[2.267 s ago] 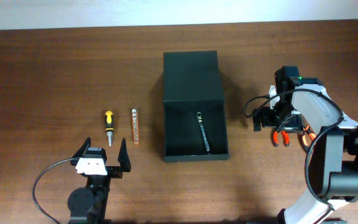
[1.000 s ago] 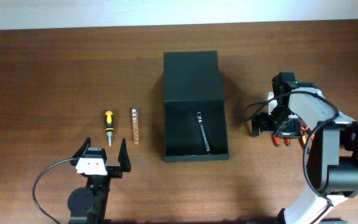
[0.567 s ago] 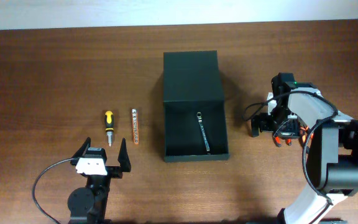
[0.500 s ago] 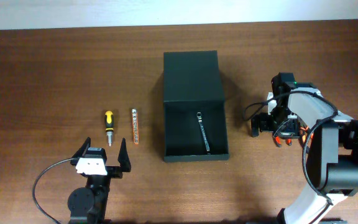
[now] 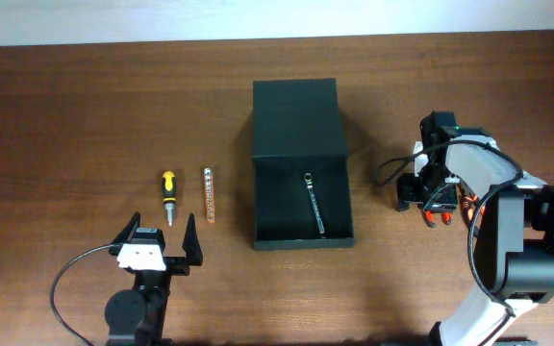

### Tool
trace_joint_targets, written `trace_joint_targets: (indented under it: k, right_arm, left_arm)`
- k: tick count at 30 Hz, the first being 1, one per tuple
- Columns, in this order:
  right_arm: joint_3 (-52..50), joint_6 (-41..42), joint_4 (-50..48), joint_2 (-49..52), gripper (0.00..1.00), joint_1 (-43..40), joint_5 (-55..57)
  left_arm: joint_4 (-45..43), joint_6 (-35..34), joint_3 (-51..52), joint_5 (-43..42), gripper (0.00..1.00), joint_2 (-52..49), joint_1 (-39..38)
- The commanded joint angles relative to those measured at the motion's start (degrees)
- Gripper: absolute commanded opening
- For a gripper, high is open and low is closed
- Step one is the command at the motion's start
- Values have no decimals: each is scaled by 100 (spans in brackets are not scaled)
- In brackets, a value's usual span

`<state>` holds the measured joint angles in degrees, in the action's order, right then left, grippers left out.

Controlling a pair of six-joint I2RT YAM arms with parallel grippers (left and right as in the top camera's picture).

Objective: Pack container

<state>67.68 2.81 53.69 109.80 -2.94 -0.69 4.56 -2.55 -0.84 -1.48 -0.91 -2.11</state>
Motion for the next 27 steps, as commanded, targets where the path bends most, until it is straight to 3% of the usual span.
trace_joint_targets:
  k: [1, 13, 24, 27]
  right_arm:
    - [-20, -4, -24, 42, 57, 37, 72]
    - [-20, -2, -46, 42, 38, 37, 72]
    - [-20, 2, -48, 42, 33, 35, 72]
    - [-20, 4, -63, 42, 27, 35, 72]
  left_arm:
    - [20, 111, 33, 44, 99, 24, 42]
    - [20, 111, 33, 44, 99, 24, 42]
    - [20, 111, 33, 44, 99, 24, 42]
    - [20, 111, 33, 44, 99, 24, 42]
